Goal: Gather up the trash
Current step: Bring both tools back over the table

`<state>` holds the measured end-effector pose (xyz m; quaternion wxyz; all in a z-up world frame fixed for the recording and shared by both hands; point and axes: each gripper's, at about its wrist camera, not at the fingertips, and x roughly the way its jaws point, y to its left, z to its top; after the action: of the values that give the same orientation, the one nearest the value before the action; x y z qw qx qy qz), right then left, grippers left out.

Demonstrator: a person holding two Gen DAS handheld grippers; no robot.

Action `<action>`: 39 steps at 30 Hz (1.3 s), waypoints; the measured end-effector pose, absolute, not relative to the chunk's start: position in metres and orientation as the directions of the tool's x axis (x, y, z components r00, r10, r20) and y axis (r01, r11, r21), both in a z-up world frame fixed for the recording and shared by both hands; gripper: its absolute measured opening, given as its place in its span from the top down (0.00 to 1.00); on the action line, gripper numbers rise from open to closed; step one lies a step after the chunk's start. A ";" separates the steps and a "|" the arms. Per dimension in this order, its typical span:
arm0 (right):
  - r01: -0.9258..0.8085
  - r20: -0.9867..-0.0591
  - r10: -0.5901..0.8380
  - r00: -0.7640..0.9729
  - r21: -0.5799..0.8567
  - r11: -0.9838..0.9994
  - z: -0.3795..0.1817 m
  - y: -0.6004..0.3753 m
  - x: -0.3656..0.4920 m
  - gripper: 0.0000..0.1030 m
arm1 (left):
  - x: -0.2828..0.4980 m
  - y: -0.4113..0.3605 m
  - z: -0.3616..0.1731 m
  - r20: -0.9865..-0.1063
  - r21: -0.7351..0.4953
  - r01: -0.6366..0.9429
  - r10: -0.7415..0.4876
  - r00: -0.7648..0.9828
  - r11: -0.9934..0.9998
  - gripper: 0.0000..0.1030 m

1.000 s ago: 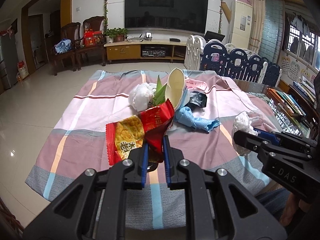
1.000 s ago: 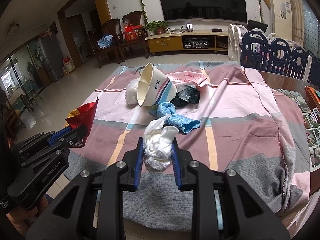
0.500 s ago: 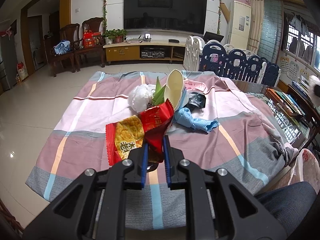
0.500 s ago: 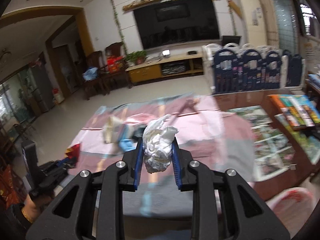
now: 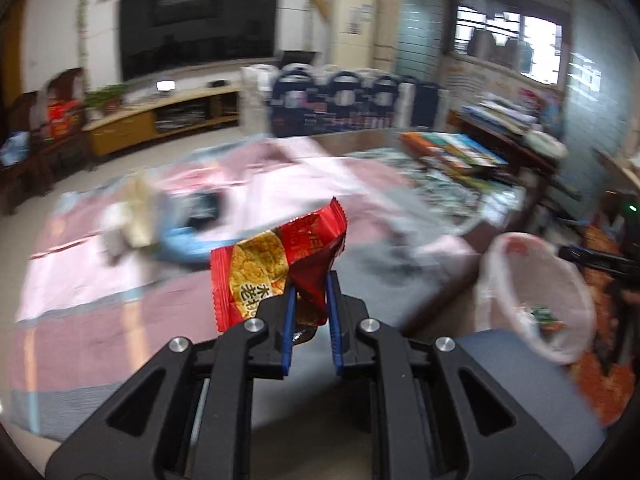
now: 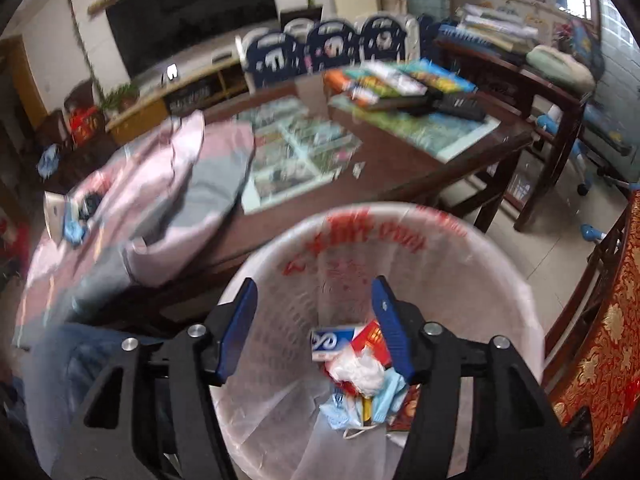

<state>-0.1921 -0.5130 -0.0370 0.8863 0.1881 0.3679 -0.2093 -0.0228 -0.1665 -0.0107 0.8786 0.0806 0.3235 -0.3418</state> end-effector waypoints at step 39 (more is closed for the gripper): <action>-0.089 -0.545 0.141 0.827 0.121 0.989 0.013 -0.179 -0.029 0.20 | 0.014 0.012 -0.017 -0.643 -0.083 0.178 -0.189 0.742 0.980 0.07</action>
<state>-0.0287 -0.1790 0.0134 0.9546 0.0451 0.2881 0.0602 0.0139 0.0119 -0.0172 0.9332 -0.0078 0.3456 -0.0985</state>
